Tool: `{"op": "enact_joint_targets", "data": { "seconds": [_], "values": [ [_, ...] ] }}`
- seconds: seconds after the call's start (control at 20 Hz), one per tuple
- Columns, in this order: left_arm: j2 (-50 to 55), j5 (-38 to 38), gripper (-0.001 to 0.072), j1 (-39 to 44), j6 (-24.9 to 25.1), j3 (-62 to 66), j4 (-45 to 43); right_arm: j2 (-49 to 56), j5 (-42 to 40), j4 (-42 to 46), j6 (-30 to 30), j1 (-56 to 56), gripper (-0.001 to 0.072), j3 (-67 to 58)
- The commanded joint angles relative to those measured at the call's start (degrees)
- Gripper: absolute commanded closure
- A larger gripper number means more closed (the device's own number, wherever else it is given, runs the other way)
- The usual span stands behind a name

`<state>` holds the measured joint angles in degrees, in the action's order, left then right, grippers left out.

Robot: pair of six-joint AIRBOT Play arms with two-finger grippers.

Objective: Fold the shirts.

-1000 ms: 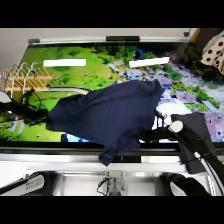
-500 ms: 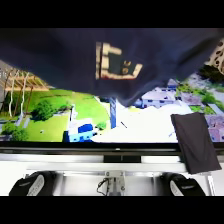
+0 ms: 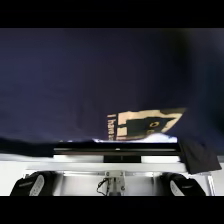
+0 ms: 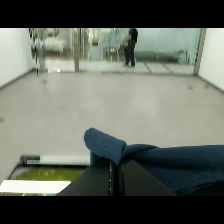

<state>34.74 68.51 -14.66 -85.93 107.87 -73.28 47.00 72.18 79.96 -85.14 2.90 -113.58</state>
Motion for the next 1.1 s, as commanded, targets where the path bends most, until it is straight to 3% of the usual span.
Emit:
{"op": "enact_joint_targets", "data": {
  "seconds": [0.0, 0.15, 0.3, 0.5, 0.7, 0.8, 0.9, 1.05],
  "values": [
    [1.4, 5.4, 0.0670, -0.1, 5.6, -12.2, -3.0, 9.8, 12.3, 6.0, -1.2, 0.0, 0.0640, 0.7],
    [9.5, -1.4, 0.0670, 0.0, 7.5, -25.8, -2.9, 22.1, 4.2, 5.5, -1.7, 0.0, 0.0640, 7.4],
    [26.5, -3.8, 0.0671, 1.2, 7.5, -29.0, 3.1, 37.5, -4.5, 0.3, -3.8, 0.0, 0.0641, 10.0],
    [49.8, -10.6, 0.0671, 6.1, 5.3, -21.3, 3.7, 51.6, -17.4, -2.6, -11.6, 0.0, 0.0640, 10.0],
    [65.1, -15.8, 0.0671, 9.7, 3.5, -9.0, 3.7, 57.1, -29.0, -3.2, -9.8, 0.5, 0.0640, 10.0],
    [68.5, -20.8, 0.0670, 11.0, 0.0, -6.7, 3.7, 58.6, -33.9, -2.7, -10.2, 0.5, 0.0640, 10.0],
    [70.6, -23.5, 0.0670, 11.9, -2.1, -6.8, 3.7, 60.4, -34.5, -2.8, -11.5, 0.5, 0.0640, 10.0],
    [72.8, -19.4, 0.0669, 12.5, -2.2, -6.8, 3.7, 62.8, -28.1, -4.0, -12.3, 0.9, 0.0640, 10.0]
  ]
}}
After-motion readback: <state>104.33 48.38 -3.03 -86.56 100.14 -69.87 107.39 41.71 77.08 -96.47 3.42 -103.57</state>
